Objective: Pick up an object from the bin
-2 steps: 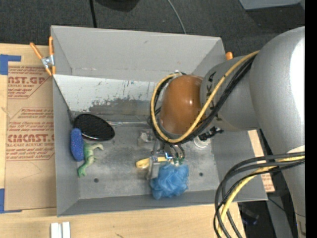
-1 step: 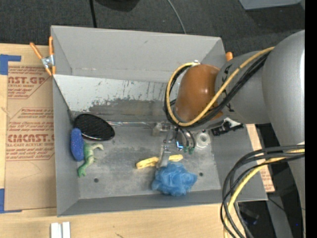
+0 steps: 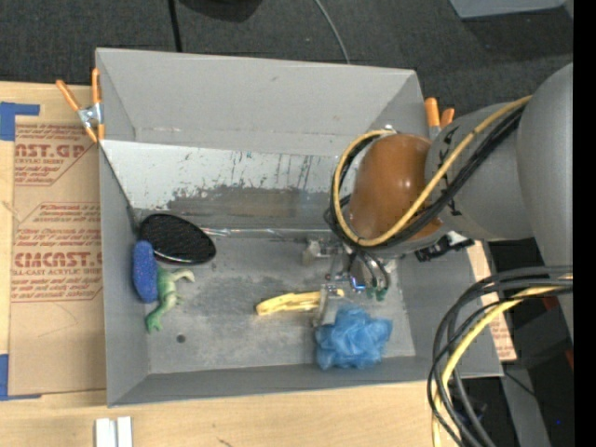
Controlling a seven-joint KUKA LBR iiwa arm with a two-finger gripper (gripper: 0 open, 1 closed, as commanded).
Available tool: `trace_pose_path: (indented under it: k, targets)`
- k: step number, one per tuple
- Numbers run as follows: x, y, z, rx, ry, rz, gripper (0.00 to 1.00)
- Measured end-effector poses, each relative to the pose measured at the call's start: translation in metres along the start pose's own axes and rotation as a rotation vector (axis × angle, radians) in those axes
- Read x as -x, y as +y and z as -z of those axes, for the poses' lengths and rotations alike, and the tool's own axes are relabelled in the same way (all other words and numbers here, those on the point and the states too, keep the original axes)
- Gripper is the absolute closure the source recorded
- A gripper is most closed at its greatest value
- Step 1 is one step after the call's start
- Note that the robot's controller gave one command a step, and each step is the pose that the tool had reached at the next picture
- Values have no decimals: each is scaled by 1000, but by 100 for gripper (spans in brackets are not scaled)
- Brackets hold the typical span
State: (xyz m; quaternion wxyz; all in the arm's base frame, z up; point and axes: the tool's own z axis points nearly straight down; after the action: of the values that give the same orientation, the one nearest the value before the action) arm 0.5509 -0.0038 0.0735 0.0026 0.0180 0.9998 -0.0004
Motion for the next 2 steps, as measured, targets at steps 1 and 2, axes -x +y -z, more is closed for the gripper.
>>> trace_pose_path:
  k: [1, 2]
  targets:
    - [-17, 28, -3, 9, 1, 125, 100]
    - [-17, 28, -2, 10, 1, 125, 100]
